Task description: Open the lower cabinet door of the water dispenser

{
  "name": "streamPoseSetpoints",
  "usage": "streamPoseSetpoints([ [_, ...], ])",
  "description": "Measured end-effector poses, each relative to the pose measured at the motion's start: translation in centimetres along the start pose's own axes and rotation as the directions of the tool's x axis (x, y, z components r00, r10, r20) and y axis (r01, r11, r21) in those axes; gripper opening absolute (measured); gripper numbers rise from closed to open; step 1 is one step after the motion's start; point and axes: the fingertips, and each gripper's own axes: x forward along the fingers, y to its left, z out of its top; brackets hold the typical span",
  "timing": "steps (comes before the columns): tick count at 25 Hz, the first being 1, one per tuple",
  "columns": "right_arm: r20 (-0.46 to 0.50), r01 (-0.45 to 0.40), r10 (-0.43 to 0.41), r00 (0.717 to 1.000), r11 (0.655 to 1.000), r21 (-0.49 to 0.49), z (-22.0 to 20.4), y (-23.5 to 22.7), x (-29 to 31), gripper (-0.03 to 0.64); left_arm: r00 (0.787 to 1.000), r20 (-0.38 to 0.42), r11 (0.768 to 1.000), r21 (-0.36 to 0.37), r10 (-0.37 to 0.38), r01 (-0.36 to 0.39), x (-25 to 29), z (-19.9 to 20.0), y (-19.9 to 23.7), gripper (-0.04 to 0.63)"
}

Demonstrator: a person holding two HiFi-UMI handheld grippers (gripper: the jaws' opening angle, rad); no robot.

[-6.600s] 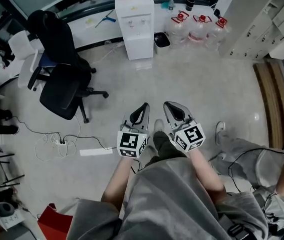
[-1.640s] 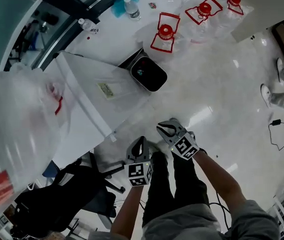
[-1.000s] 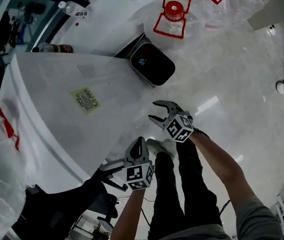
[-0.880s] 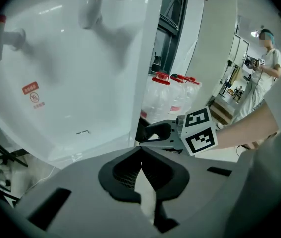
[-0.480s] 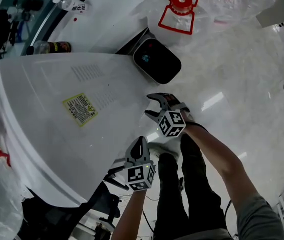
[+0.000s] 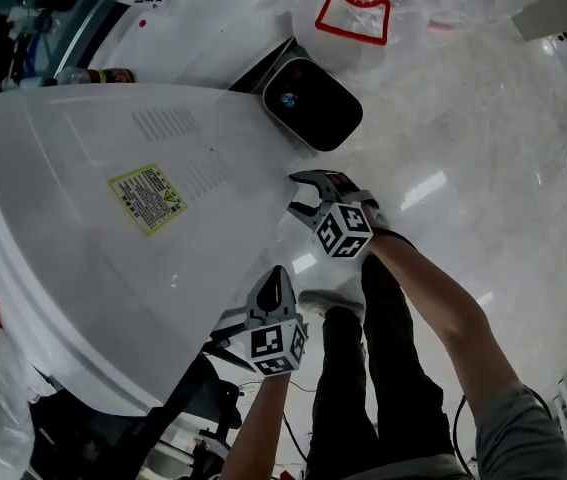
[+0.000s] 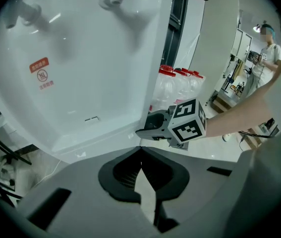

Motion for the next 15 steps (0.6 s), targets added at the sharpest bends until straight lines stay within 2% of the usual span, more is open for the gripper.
streamPoseSetpoints([
  [8, 0.002, 0.048, -0.048, 0.999, 0.998, 0.036, -0.1, 0.1, -0.1, 0.225, 0.999, 0.008, 0.999, 0.029, -0.039, 0.038, -0.4, -1.8, 0.1, 0.009],
  [15, 0.0, 0.147, -0.148, 0.989, 0.982, 0.118, -0.8, 1.6, -1.3, 0.213, 0.997, 0.041, 0.997, 0.054, -0.065, 0.063, -1.9, -3.1, 1.1, 0.009],
])
